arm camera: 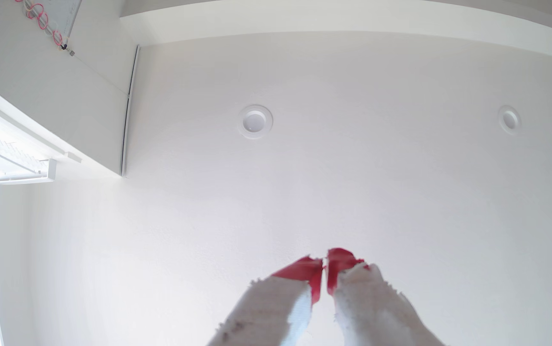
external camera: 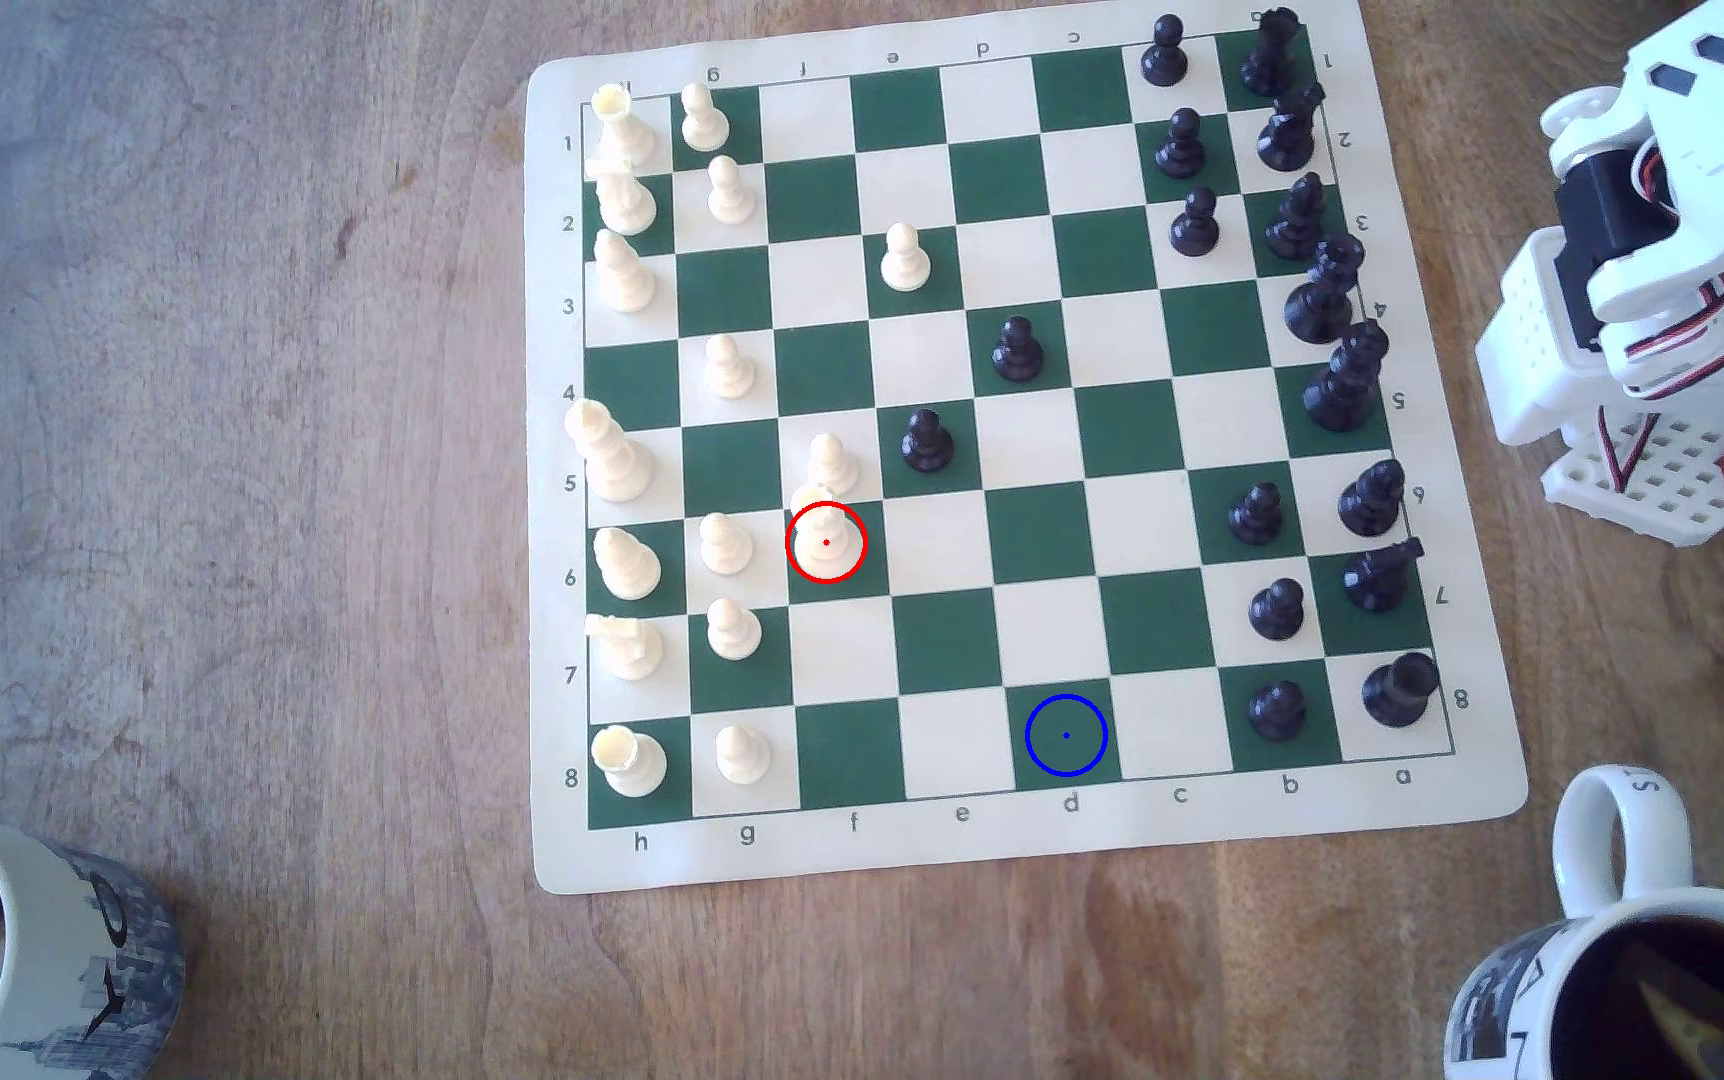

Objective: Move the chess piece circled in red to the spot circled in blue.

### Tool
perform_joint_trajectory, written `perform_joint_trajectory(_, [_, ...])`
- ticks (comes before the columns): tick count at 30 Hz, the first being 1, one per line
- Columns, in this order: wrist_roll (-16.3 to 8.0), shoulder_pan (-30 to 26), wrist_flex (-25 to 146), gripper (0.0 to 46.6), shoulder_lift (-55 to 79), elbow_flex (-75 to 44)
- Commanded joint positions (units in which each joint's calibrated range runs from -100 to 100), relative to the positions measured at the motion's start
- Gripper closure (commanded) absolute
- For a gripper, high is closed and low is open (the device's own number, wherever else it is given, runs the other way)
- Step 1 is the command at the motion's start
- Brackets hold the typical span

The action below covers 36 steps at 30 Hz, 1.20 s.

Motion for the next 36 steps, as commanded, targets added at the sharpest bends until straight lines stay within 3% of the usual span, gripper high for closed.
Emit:
perform_joint_trajectory(1, [0.10,1.57,2.90,46.4,-0.20,1.36])
perform_joint_trajectory(11, [0.10,3.05,23.95,46.4,-0.20,1.36])
perform_joint_trajectory(17, [-0.24,8.29,46.63,46.4,-0.28,0.45])
perform_joint_trajectory(27, [-0.34,11.50,90.94,46.4,-0.11,-8.98])
perform_joint_trajectory(29, [-3.61,11.58,100.69,46.4,0.40,-12.61])
perform_joint_trajectory(36, [-3.91,9.31,113.46,46.4,12.54,-22.67])
